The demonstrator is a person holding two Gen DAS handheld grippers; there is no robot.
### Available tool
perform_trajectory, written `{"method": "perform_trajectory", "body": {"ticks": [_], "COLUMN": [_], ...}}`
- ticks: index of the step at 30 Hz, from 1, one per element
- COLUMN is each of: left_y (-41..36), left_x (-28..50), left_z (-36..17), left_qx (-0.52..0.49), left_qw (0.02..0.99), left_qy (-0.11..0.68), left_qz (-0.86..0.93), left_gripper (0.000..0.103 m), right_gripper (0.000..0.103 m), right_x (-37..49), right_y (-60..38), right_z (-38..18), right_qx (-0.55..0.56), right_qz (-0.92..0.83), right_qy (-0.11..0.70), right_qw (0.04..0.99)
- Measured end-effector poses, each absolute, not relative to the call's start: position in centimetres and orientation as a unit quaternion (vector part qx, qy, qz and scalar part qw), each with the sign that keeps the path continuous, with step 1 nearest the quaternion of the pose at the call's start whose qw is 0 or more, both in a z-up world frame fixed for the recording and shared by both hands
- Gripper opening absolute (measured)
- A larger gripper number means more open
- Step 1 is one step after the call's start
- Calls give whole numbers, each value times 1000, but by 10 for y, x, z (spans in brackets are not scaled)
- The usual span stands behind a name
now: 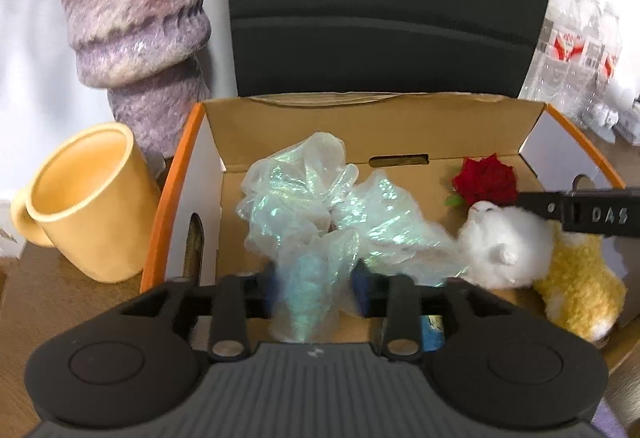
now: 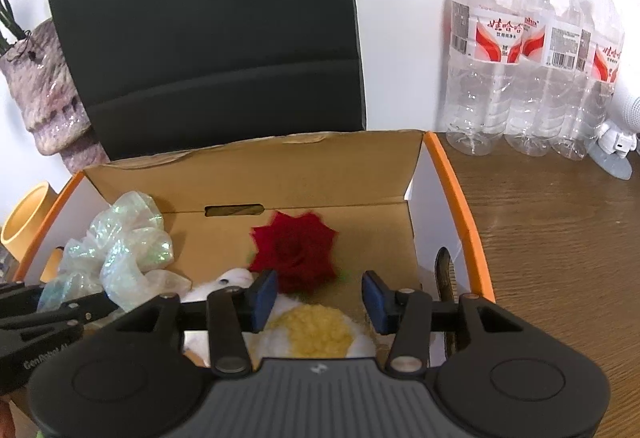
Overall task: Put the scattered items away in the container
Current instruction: 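Lower the rose and plastic bag into the box and open both tools, then withdraw both open tools up from the box toward the table items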
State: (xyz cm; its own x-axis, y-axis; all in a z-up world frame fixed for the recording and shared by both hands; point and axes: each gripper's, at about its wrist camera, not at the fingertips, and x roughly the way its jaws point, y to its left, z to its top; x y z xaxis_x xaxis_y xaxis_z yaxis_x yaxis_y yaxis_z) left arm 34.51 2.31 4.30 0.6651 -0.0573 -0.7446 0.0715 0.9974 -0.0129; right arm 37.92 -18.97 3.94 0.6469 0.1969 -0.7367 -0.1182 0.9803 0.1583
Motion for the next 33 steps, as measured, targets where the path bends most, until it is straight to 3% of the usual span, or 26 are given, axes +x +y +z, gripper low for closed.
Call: {"method": "perform_trajectory", "body": {"ticks": [3,6,11,12,14,25,33], "left_y": [20,17,9,6,-1,17,11], "left_x": [344,344,342,342,340,313,280], "left_z": [44,44,44,45,47,91,106], "left_qx": [16,21,29,41,67,47,46], "left_qw": [910,907,894,892,889,901,894], "left_qy": [413,418,440,445,450,432,444], "left_qz": [-45,-50,-74,-73,-53,-17,-24], "left_gripper": [56,62,84,86,103,103,103], "right_gripper": [50,60,66,76,103,103,103], "right_x": [379,378,375,374,371,337,310], "right_y": [-187,-181,-175,-174,-173,-184,-183], "right_z": [39,39,47,51,61,115,114], "right_qx": [41,33,26,24,15,13,30], "right_qz": [87,92,84,81,59,50,82], "right_qy": [416,426,441,443,450,443,488], "right_qw": [904,899,893,893,891,895,869]}}
